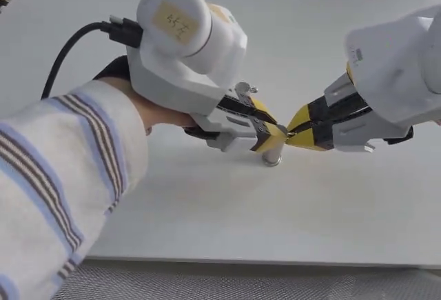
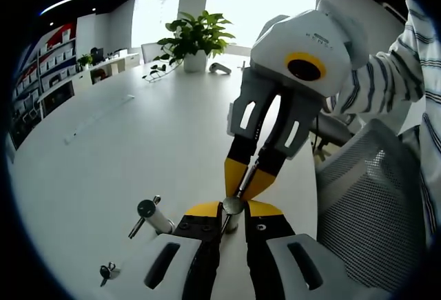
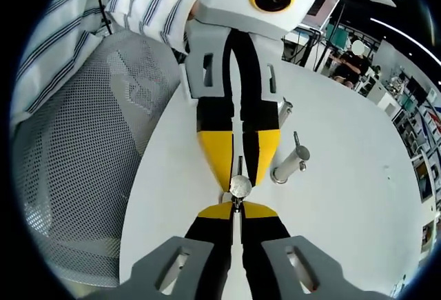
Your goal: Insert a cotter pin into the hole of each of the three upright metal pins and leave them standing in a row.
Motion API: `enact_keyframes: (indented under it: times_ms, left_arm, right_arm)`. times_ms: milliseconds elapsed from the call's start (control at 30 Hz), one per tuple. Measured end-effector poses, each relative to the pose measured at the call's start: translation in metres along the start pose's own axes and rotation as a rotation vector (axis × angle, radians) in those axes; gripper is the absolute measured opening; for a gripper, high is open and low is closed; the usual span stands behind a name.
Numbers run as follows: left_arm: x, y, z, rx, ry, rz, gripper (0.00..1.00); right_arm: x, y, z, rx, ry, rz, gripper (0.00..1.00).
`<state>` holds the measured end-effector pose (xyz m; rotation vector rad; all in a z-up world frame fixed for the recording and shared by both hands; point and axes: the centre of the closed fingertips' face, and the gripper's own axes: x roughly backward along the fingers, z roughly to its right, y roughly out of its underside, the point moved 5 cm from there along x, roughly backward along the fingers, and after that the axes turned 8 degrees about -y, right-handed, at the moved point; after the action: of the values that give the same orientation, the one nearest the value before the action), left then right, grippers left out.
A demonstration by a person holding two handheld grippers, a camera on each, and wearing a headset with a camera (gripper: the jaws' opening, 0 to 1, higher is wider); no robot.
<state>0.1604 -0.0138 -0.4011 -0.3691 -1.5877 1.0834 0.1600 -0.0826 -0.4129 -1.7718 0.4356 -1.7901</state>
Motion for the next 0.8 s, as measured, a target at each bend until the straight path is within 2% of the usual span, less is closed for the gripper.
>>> enact_keyframes:
  times_ms: [133, 267, 367, 433, 600, 733, 800]
  left_arm:
    - [0.000, 0.000, 0.000, -0.014, 0.003, 0.005, 0.09]
    - [0.000, -0.002, 0.000, -0.060, 0.001, 0.016, 0.09]
    - [0.003, -0.004, 0.000, -0.110, -0.005, 0.042, 0.06]
    - [0.005, -0.007, 0.001, -0.118, -0.001, 0.059, 0.04]
    - [0.012, -0.009, 0.003, -0.130, 0.016, 0.090, 0.28]
    - [0.016, -0.007, 0.007, -0.136, 0.033, 0.097, 0.35]
    - [0.018, -0.004, 0.007, -0.147, 0.026, 0.101, 0.41]
  right_arm:
    - [0.000, 0.000, 0.001, -0.015, 0.000, 0.021, 0.02]
    - [-0.002, 0.001, 0.005, -0.043, 0.019, 0.036, 0.17]
    - [-0.004, 0.003, 0.004, -0.057, 0.017, 0.037, 0.17]
    - [-0.005, 0.002, 0.003, -0.087, 0.015, 0.065, 0.17]
    - [-0.005, 0.000, 0.004, -0.148, 0.032, 0.127, 0.18]
    - [-0.006, -0.001, 0.005, -0.200, 0.037, 0.175, 0.18]
    - [-0.007, -0.004, 0.005, -0.233, 0.037, 0.211, 0.19]
